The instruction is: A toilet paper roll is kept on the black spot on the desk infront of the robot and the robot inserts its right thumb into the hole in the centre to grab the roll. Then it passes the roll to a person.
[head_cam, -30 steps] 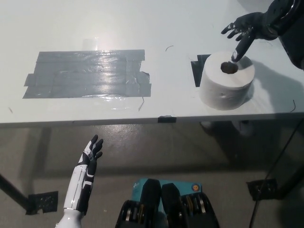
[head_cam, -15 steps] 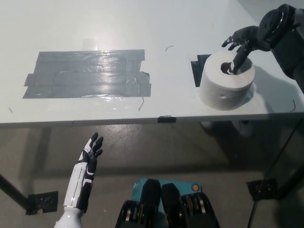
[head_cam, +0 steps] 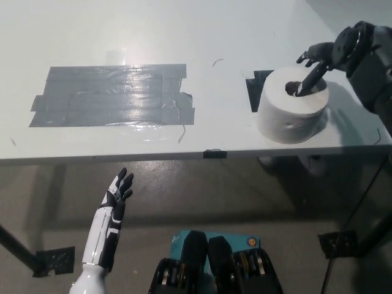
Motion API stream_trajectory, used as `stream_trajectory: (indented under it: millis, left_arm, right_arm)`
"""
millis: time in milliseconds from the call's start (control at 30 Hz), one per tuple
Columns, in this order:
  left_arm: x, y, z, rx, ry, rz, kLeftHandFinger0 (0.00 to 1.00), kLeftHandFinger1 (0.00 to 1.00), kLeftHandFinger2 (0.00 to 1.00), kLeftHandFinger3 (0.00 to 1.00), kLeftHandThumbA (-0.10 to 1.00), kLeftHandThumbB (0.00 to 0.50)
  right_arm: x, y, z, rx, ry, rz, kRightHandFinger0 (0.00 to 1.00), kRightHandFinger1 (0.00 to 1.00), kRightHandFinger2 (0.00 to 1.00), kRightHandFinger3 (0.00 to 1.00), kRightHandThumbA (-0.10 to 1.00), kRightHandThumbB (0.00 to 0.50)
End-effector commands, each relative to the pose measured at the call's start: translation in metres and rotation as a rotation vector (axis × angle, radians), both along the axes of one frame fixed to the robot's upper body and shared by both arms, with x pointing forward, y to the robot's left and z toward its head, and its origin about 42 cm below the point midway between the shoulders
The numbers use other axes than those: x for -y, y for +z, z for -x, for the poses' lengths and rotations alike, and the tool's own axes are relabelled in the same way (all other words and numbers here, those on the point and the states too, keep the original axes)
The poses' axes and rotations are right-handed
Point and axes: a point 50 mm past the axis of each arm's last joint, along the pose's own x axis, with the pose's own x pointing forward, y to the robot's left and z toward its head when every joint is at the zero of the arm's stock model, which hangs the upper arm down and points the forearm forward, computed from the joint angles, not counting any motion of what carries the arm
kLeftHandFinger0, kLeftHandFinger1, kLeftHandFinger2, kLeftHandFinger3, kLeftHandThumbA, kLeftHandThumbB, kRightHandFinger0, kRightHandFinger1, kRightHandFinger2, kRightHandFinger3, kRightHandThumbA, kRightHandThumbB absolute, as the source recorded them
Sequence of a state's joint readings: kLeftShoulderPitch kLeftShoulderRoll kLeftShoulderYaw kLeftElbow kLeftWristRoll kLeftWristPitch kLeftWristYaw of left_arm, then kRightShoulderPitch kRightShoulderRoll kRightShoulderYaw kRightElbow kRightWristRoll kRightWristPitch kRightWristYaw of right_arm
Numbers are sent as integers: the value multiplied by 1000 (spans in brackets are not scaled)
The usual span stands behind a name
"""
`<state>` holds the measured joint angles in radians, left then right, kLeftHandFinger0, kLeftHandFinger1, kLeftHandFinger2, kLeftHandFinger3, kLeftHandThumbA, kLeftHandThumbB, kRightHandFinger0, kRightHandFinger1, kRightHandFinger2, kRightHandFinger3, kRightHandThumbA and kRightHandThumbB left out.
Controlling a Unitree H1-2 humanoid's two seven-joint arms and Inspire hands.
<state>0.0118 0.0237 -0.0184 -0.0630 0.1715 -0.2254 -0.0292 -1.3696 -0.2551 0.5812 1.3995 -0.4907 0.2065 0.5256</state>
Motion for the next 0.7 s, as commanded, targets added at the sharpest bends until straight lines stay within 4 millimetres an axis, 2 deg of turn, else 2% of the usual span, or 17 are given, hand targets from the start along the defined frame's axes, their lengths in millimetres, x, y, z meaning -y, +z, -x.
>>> stream_trajectory:
  millis: [0,67,100,167,200,233,267,300,333,367,400,433,467,500,533,633,667]
  left_arm:
    - [2,13,-5,52,-17,-6,1000,1000,1000,1000,1000,190]
    - [2,14,-7,49,-18,-10,1000,1000,1000,1000,1000,202]
    - [2,14,-6,51,-18,-9,1000,1000,1000,1000,1000,197]
    - [2,15,-7,52,-23,-14,1000,1000,1000,1000,1000,205]
    - [2,15,-7,51,-25,-14,1000,1000,1000,1000,1000,207]
    - [2,15,-7,50,-25,-14,1000,1000,1000,1000,1000,212]
    - [2,15,-7,49,-25,-12,1000,1000,1000,1000,1000,213]
    - [2,15,-7,51,-25,-12,1000,1000,1000,1000,1000,211]
    - [2,15,-7,54,-26,-13,1000,1000,1000,1000,1000,210]
    - [2,15,-7,54,-26,-13,1000,1000,1000,1000,1000,209]
    - [2,17,-9,63,-27,-14,1000,1000,1000,1000,1000,196]
    - [2,17,-9,66,-27,-12,1000,1000,1000,1000,1000,195]
    - [2,19,-10,69,-26,-11,1000,1000,1000,1000,1000,195]
    - [2,19,-11,75,-22,-8,1000,1000,1000,1000,1000,191]
    - [2,19,-12,76,-21,-7,1000,1000,1000,1000,1000,191]
    - [2,20,-13,77,-21,-12,1000,1000,1000,1000,1000,203]
    - [2,20,-13,74,-20,-7,1000,1000,1000,1000,1000,221]
  right_arm:
    - [-15,15,-4,76,35,34,1000,1000,1000,1000,1000,427]
    - [-18,13,-4,97,45,69,1000,1000,1000,1000,987,470]
    - [-22,6,-3,105,30,62,1000,1000,1000,1000,897,484]
    - [-25,2,-2,89,6,25,1000,1000,1000,1000,720,470]
    - [-26,1,-2,86,-2,15,1000,1000,1000,1000,679,477]
    - [-28,-1,-1,81,5,34,1000,1000,1000,1000,644,457]
    - [-33,-7,0,75,14,68,766,812,934,1000,549,414]
    - [-34,-9,1,74,7,63,433,507,702,1000,429,408]
    - [-40,-15,2,82,17,74,128,240,455,976,287,344]
    - [-41,-17,2,86,26,84,26,163,381,836,228,321]
    - [-46,-17,2,128,41,118,111,338,504,844,-62,267]
    - [-49,-20,3,140,42,119,26,224,406,985,-98,243]
    - [-51,-18,2,149,45,118,5,187,376,1000,-100,234]
    - [-53,-17,2,168,56,130,0,161,360,1000,-100,172]
    - [-54,-17,2,172,58,133,0,161,364,1000,-100,160]
    - [-53,-16,2,207,63,128,67,408,583,1000,-100,110]
    - [-50,-16,1,224,52,94,109,518,707,1000,-100,102]
